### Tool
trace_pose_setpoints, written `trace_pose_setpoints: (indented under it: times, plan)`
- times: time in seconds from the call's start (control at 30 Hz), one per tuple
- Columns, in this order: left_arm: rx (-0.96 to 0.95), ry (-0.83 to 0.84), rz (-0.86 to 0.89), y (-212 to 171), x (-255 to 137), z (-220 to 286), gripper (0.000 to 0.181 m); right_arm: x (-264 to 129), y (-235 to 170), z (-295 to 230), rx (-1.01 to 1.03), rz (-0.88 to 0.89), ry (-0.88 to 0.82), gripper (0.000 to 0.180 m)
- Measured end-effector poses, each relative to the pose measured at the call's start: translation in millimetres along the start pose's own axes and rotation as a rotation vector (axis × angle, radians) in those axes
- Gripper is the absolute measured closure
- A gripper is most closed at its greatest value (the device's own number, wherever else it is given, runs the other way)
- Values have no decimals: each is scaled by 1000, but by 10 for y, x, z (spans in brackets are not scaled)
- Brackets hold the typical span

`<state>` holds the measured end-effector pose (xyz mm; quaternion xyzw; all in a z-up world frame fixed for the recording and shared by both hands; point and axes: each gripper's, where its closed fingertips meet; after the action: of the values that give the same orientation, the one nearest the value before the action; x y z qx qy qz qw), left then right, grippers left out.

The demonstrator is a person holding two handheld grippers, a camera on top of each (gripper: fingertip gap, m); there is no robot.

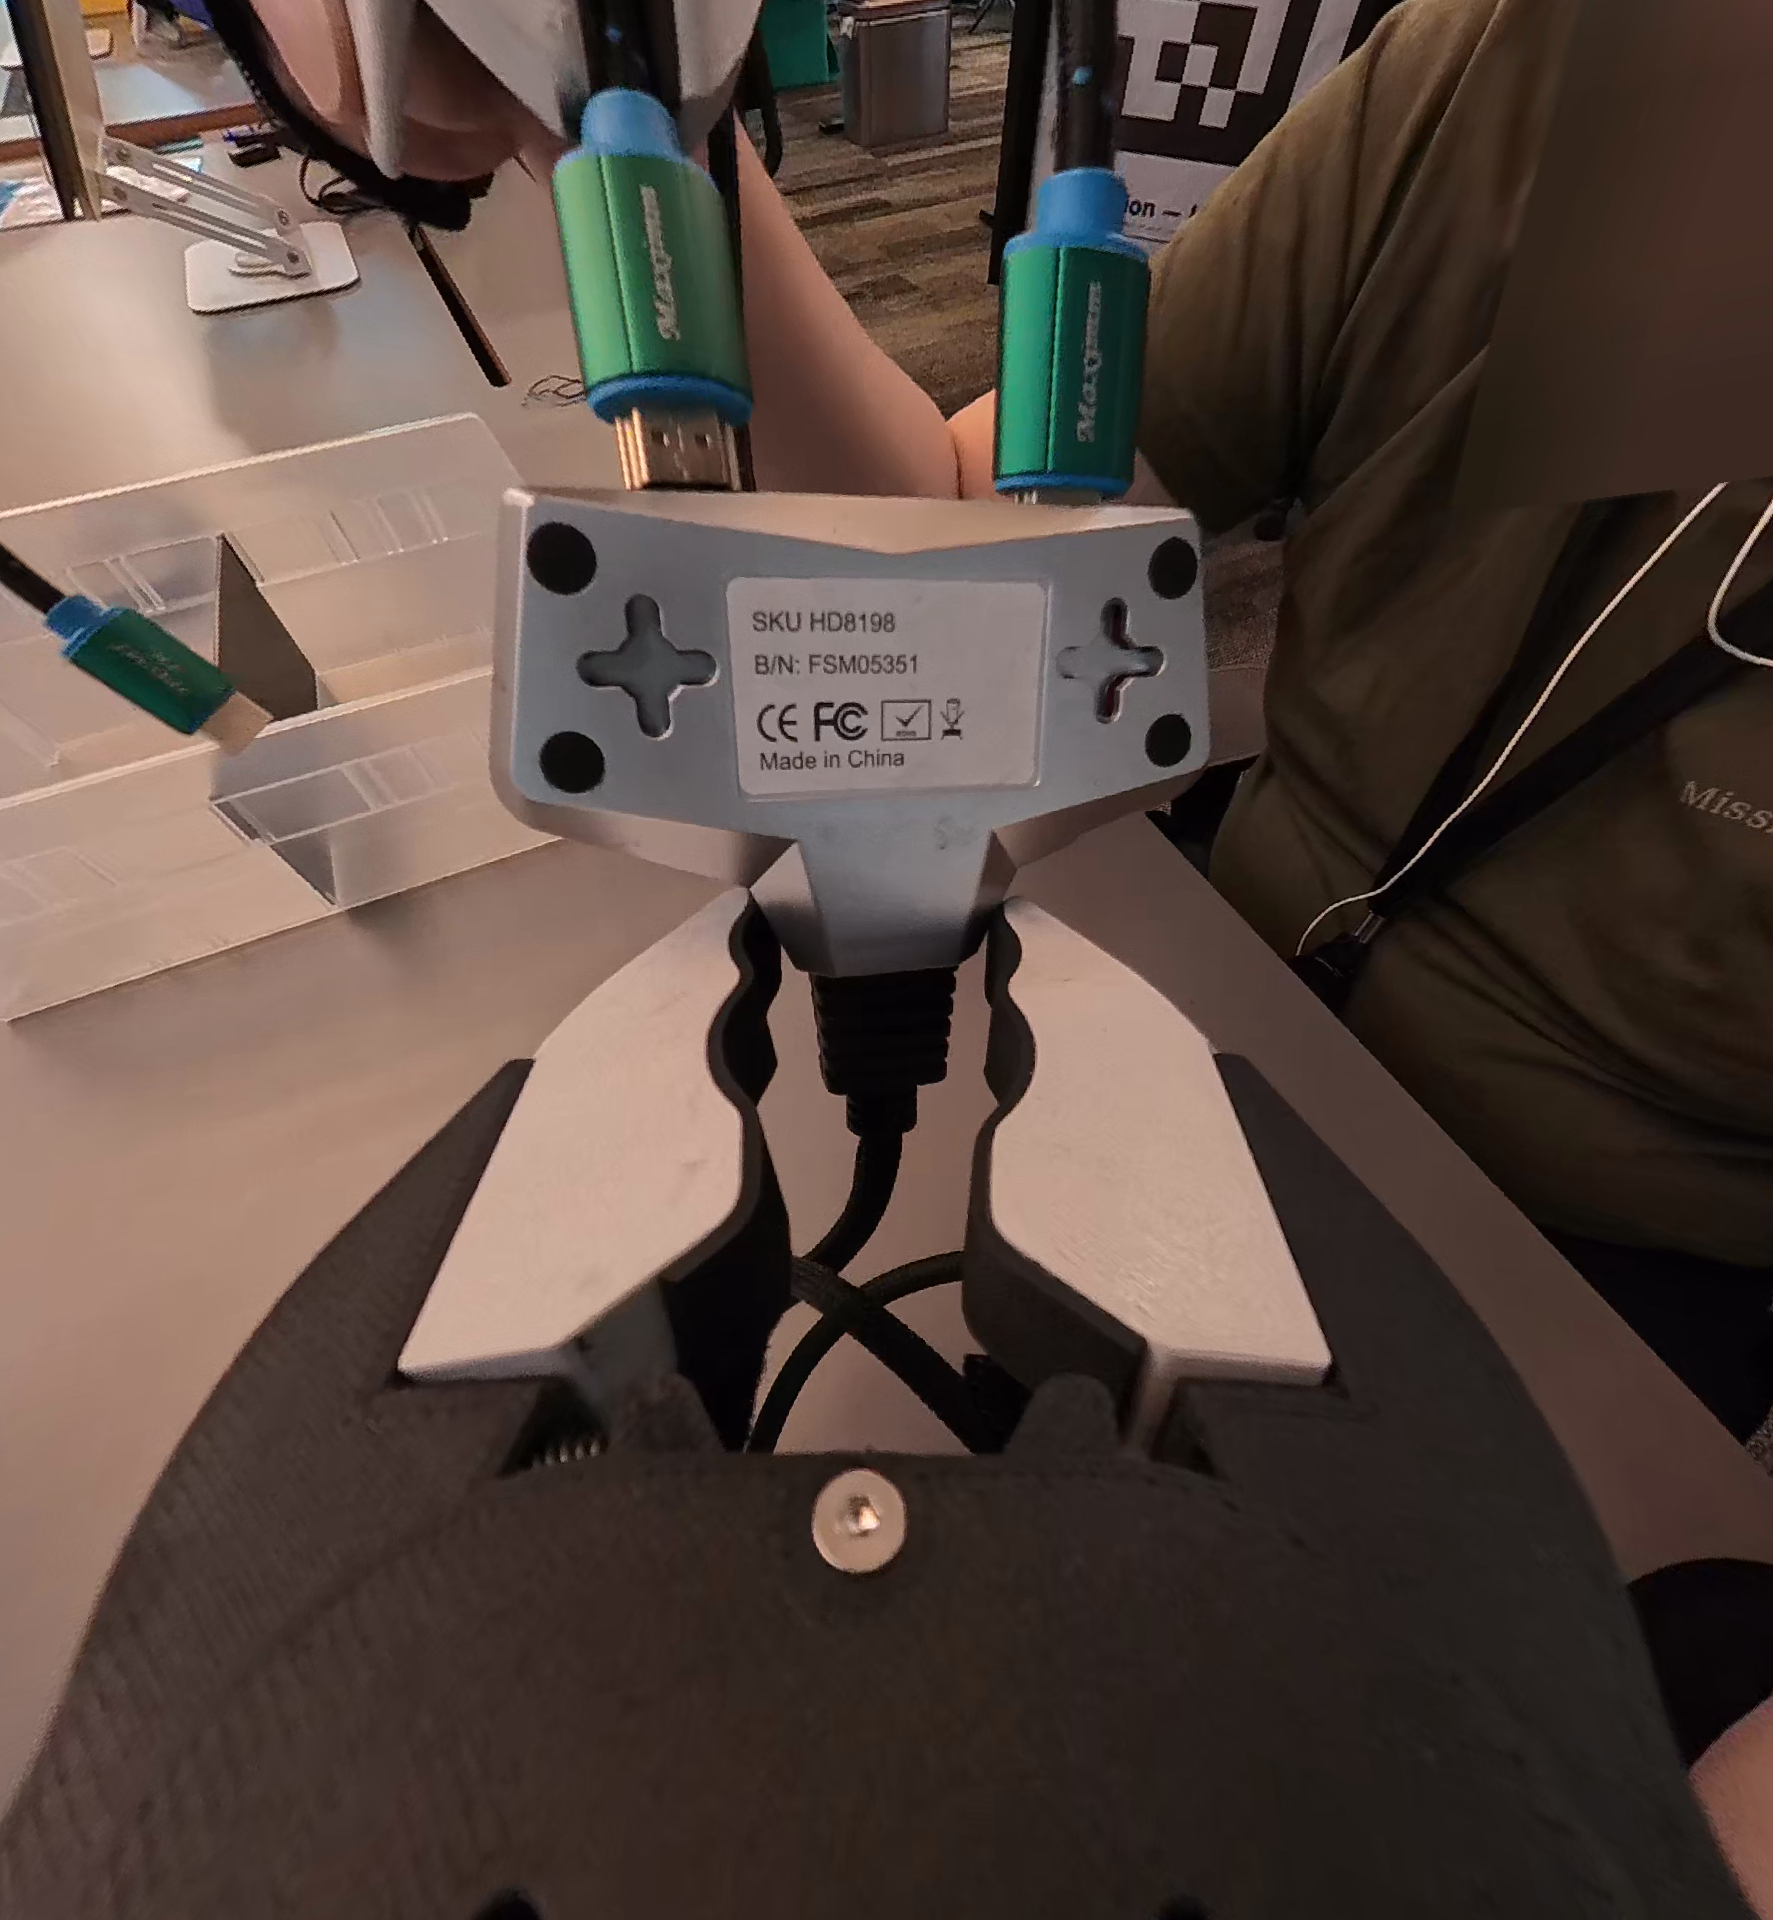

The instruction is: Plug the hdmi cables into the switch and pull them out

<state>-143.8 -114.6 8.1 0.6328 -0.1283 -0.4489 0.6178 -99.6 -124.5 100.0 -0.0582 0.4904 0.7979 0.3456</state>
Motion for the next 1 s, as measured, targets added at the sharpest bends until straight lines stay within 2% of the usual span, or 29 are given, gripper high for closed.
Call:
trace_pose_setpoints:
  times: [0.43, 0.7, 1.0]
  plan:
    - [-64, 4, -13, -46, 26, -72, 143, 28, -123, 56, 84, -59, -13, 173]
    - [-161, -19, -59, -141, 118, -159, 143, 28, -345, 72, 244, -84, 55, 173]
    - [-197, -20, -96, -188, 186, -208, 143, 17, -479, 67, 299, -88, 103, 173]
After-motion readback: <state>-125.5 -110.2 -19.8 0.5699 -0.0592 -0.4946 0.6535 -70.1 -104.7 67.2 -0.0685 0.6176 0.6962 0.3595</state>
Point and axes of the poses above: each gripper's, where its closed fingertips meet, x out along the fingers, y out of its top, z = x × y across the jaws, and after that the axes turned 12 degrees about -x, right-handed
